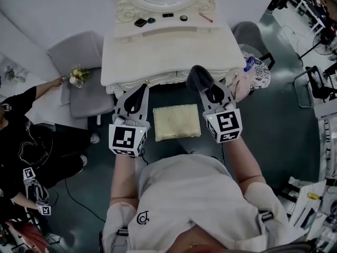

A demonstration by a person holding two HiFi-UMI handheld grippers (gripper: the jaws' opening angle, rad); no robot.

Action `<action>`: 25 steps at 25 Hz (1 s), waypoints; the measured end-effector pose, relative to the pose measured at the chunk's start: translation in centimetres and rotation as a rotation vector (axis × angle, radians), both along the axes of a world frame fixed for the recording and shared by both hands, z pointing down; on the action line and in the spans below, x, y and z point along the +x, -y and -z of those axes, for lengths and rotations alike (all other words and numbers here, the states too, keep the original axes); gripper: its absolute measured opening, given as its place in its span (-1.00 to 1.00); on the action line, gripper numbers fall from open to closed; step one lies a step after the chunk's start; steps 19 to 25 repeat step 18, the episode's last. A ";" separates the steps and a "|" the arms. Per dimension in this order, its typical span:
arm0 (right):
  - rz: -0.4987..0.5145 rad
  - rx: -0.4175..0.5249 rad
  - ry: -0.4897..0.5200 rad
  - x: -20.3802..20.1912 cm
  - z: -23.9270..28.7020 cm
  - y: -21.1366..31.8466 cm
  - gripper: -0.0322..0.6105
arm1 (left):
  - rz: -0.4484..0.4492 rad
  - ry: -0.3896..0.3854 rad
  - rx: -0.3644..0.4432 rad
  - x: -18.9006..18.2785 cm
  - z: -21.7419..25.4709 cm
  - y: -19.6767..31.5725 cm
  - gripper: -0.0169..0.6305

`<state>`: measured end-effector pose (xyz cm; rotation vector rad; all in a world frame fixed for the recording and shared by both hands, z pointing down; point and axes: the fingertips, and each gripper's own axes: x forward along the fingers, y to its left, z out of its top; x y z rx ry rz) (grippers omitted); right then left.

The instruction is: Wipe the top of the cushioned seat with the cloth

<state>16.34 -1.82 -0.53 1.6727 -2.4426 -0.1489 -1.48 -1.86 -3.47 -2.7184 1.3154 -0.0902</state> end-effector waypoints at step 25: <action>0.033 0.009 0.010 -1.0 0.3 -1.7 -0.68 | 0.008 0.006 -0.022 0.6 -0.7 -1.8 -0.91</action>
